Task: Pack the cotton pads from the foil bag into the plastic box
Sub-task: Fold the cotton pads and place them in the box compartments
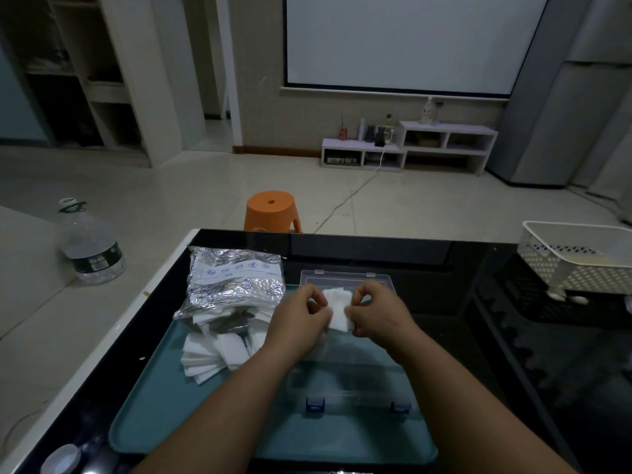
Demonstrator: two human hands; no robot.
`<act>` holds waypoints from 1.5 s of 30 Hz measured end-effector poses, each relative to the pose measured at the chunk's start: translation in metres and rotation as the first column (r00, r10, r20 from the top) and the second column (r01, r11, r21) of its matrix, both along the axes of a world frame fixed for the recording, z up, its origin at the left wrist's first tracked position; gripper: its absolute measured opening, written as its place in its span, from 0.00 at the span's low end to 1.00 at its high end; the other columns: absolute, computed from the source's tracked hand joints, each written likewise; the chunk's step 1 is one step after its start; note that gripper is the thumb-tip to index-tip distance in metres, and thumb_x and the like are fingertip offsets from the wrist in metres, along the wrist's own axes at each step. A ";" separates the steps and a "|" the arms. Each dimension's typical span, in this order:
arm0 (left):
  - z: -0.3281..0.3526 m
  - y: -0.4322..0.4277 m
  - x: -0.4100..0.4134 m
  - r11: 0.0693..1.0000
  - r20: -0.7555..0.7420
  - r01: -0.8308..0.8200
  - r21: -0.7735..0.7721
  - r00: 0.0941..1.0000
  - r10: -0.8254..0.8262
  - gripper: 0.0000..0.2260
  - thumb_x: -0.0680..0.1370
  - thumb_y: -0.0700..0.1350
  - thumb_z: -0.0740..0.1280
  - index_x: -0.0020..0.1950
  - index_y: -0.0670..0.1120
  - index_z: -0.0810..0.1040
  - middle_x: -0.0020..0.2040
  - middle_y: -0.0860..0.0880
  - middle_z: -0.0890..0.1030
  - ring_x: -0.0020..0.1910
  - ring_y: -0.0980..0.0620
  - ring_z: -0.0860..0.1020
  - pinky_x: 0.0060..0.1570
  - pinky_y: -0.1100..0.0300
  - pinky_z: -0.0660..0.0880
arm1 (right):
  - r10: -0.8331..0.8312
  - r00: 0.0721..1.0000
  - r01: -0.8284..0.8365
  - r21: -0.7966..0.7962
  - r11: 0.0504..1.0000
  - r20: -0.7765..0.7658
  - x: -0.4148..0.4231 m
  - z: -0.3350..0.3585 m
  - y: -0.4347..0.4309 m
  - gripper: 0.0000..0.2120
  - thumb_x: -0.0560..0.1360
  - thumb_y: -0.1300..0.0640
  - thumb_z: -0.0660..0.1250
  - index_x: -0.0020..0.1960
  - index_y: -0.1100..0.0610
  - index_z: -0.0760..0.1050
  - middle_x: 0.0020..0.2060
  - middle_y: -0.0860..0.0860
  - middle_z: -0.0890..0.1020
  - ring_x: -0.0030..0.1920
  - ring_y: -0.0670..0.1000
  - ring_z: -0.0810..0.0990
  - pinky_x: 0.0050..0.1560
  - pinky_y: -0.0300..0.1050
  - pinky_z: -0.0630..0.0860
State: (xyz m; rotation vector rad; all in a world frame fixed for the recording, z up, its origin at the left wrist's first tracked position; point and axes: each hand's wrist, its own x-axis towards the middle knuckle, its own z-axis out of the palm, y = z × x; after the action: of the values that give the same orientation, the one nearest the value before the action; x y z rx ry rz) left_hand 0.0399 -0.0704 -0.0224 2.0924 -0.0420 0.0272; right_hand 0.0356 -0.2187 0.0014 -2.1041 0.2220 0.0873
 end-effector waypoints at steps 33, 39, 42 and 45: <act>-0.021 -0.003 0.007 0.768 0.044 0.170 0.617 0.967 -0.249 0.11 0.79 0.49 0.63 0.56 0.54 0.83 0.54 0.50 0.74 0.55 0.50 0.73 0.54 0.56 0.71 | 0.140 0.960 -0.228 -0.383 0.895 -0.243 0.010 -0.027 0.004 0.07 0.76 0.57 0.68 0.53 0.53 0.81 0.45 0.47 0.79 0.48 0.47 0.78 0.53 0.44 0.77; -0.017 0.006 0.008 0.852 0.061 0.181 0.490 0.969 -0.241 0.11 0.80 0.42 0.62 0.57 0.50 0.81 0.56 0.50 0.77 0.56 0.50 0.75 0.54 0.59 0.71 | 0.111 0.979 -0.170 -0.374 0.912 -0.173 0.014 -0.029 0.005 0.06 0.76 0.59 0.67 0.50 0.54 0.82 0.49 0.50 0.83 0.49 0.48 0.79 0.51 0.44 0.77; -0.010 0.018 0.006 0.934 0.079 0.115 0.338 0.986 -0.150 0.11 0.79 0.41 0.61 0.55 0.50 0.81 0.55 0.51 0.80 0.54 0.53 0.77 0.50 0.62 0.70 | 0.084 0.995 -0.100 -0.349 0.932 -0.060 0.016 -0.027 0.010 0.07 0.76 0.60 0.66 0.51 0.52 0.81 0.50 0.49 0.83 0.48 0.47 0.79 0.46 0.41 0.76; -0.005 0.030 0.002 0.952 0.105 0.070 0.298 0.989 -0.105 0.11 0.79 0.40 0.62 0.55 0.50 0.82 0.54 0.53 0.80 0.49 0.56 0.75 0.49 0.63 0.70 | 0.106 0.994 -0.102 -0.342 0.934 -0.009 0.014 -0.023 0.022 0.08 0.76 0.60 0.65 0.51 0.50 0.81 0.51 0.48 0.82 0.49 0.47 0.79 0.50 0.43 0.76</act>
State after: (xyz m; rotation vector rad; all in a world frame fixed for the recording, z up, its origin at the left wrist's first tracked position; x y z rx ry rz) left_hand 0.0415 -0.0403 -0.0274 2.3822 -0.2243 0.0977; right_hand 0.0496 -0.1964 -0.0220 -2.4635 0.1255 0.1082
